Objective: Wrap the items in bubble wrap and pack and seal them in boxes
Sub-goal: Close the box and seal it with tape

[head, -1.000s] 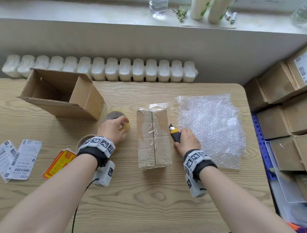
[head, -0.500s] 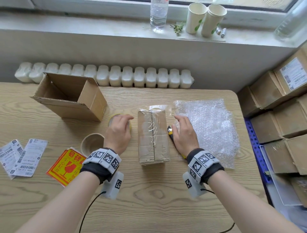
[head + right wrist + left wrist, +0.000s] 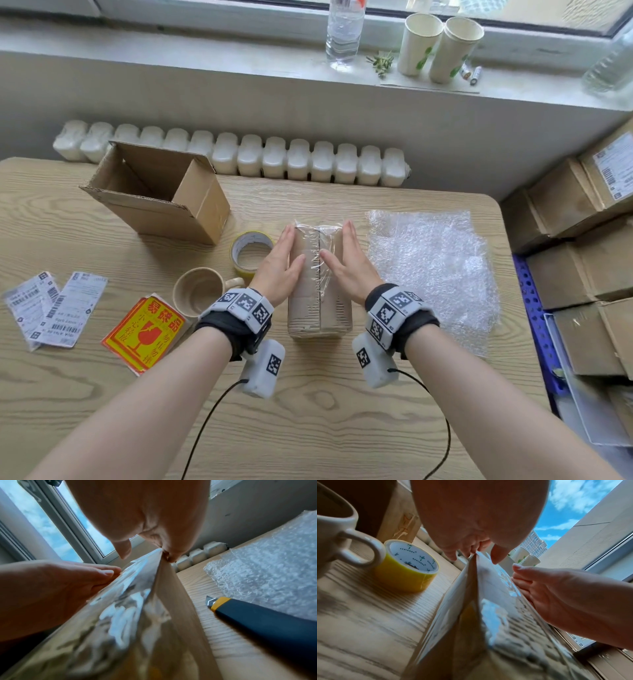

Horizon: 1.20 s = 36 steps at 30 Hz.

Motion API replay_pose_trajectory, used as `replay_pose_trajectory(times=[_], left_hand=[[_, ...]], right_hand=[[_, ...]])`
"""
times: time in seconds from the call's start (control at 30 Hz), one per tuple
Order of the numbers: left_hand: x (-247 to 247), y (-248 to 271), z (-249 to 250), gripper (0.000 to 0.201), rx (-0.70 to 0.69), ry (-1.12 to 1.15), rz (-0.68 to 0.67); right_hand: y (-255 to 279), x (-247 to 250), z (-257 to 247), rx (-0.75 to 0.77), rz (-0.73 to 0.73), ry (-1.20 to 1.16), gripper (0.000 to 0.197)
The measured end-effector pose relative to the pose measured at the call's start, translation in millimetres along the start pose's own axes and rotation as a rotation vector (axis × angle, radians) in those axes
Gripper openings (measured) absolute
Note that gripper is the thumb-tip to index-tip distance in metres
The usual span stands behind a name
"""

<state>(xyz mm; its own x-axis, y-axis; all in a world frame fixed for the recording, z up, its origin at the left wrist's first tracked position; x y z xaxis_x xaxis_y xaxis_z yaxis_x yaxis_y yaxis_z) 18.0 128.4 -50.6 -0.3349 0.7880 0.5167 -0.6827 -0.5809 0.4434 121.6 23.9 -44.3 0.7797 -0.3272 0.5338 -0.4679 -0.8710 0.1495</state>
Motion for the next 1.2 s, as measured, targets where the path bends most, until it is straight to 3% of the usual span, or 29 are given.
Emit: replay_pose_trajectory(times=[0.17, 0.43, 0.63, 0.77, 0.9, 1.03, 1.2], left_hand=[[1, -5, 0, 0.066, 0.077, 0.080, 0.016], [10, -20, 6, 0.050, 0.065, 0.004, 0.075], [19, -35, 2, 0.046, 0.141, 0.043, 0.132], [17, -46, -1, 0.034, 0.262, 0.313, 0.034], [18, -58, 4, 0.007, 0.396, 0.466, -0.031], [20, -67, 4, 0.015, 0.453, 0.496, -0.053], [19, -75, -2, 0.015, 0.500, 0.566, -0.093]], right_hand=[[-3, 2, 11, -0.055, 0.033, -0.167, 0.084], [-2, 6, 15, -0.078, 0.018, -0.164, 0.082], [-3, 8, 20, -0.083, 0.062, -0.223, 0.084], [-8, 13, 24, -0.065, 0.100, -0.273, 0.080], [-13, 18, 27, -0.067, 0.139, -0.319, 0.075], [-19, 23, 28, -0.081, 0.156, -0.367, 0.082], [-22, 28, 32, -0.089, 0.157, -0.432, 0.073]])
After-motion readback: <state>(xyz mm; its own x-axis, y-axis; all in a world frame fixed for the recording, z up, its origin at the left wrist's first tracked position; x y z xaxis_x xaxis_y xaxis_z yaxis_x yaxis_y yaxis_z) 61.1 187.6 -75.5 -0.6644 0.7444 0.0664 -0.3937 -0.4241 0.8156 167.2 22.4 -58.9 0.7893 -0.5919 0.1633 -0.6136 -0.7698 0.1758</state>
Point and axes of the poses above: each hand's wrist, its own y-axis away from the middle knuckle, its own x-axis out of the back of the hand, z = x × y, the point moved 4 cm from there along -y, towards the middle knuckle, and after that the axes turned 15 degrees about x, right-handed, at the moved point
